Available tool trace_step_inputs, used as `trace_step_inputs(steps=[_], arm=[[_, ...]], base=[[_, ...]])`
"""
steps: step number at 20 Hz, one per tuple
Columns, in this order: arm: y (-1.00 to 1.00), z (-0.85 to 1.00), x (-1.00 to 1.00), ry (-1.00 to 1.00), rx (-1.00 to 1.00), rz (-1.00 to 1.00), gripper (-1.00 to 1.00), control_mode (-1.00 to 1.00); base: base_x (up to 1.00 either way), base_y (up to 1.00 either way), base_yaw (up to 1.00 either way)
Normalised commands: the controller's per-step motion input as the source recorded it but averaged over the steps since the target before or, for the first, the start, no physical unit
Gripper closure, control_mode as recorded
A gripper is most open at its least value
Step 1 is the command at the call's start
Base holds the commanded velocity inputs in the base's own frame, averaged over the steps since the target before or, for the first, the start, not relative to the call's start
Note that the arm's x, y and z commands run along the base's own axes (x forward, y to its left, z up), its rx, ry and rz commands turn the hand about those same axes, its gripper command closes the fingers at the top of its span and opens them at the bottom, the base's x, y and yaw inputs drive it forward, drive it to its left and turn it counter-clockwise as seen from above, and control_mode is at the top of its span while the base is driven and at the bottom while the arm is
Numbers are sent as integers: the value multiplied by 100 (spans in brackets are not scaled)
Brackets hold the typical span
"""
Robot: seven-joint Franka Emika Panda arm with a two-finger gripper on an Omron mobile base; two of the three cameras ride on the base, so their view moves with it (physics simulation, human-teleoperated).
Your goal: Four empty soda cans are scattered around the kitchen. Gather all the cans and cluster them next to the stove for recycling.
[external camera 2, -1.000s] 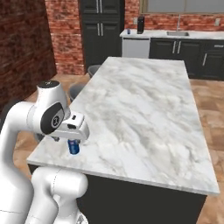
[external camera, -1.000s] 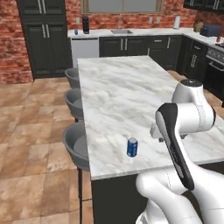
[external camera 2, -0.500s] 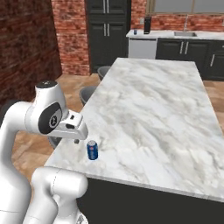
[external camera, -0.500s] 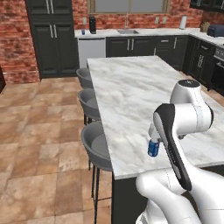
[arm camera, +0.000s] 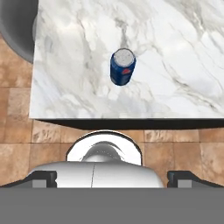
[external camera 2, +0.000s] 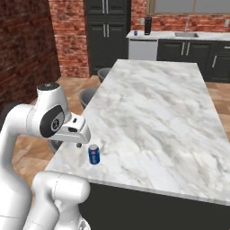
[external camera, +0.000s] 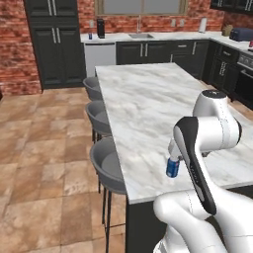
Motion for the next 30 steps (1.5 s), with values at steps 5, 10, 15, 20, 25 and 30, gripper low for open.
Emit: trace_step_inputs(steps=[5,10,15,20,25,30], arm=[[0,0,0,0,0,0,-100,100],[0,-10,13,0,3,-3,-100,-100],[-6,-25,42,0,10,-7,-100,-100],[-12,-32,41,-2,9,-3,-100,-100],[-1,-29,35,-2,0,0,-100,-100],[0,-36,34,-3,-6,0,-100,-100]], base=[[19,-1,-5],[16,-1,-5],[0,0,0],[0,0,0],[0,0,0],[0,0,0]])
